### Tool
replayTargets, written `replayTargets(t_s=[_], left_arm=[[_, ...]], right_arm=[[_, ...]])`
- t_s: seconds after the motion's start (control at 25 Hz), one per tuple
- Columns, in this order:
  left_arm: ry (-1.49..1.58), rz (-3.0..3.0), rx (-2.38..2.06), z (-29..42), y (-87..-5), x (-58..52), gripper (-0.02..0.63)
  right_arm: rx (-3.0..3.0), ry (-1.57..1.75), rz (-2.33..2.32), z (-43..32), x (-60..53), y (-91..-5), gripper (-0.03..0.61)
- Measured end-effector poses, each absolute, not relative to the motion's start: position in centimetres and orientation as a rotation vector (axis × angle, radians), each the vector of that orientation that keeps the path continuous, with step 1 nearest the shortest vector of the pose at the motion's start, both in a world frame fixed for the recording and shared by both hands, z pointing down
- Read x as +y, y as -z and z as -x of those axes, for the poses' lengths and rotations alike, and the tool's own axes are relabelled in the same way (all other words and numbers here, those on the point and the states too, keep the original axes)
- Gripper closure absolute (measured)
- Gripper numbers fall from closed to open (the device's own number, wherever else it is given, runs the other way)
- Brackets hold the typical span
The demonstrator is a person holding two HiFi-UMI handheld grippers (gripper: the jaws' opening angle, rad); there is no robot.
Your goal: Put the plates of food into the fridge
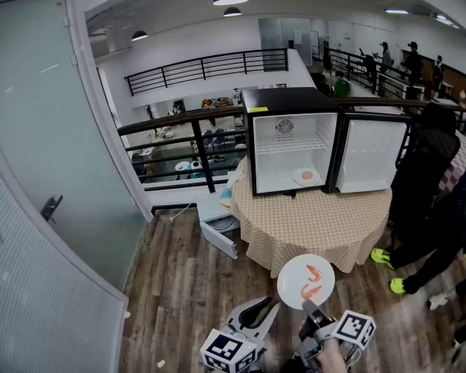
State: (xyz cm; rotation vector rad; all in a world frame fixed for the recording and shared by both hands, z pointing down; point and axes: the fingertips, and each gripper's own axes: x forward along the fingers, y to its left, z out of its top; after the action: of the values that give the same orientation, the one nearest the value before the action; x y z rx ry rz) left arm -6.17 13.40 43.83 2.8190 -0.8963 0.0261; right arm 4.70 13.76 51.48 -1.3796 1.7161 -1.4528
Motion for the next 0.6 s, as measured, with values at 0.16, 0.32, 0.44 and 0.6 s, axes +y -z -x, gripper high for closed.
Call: replayTargets(t_s=[0.16, 0.32, 0.44, 0.6], left_arm=[[-0.024, -2.828, -0.889, 5.9, -43.6, 13.3, 0.545], [-0.039, -2.817, -0.892, 5.4, -43.6, 13.2, 0.545], [-0.047, -2.811, -0.901, 5.0, -43.8, 13.0, 0.545], [-0.058, -2.803, -0.915, 4.0, -44.0, 12.4, 0.545]], right_arm=[[1.773, 1.431, 1.520, -4.7, 14.0, -52.3, 0.552], [1.829, 1.410, 1.556, -4.1, 13.9, -52.6, 0.552], [1.833, 1.418, 1.575, -4.8, 13.7, -52.9, 0.552], [1.841, 1.423, 1.551, -5.7, 13.0, -52.8, 0.552]])
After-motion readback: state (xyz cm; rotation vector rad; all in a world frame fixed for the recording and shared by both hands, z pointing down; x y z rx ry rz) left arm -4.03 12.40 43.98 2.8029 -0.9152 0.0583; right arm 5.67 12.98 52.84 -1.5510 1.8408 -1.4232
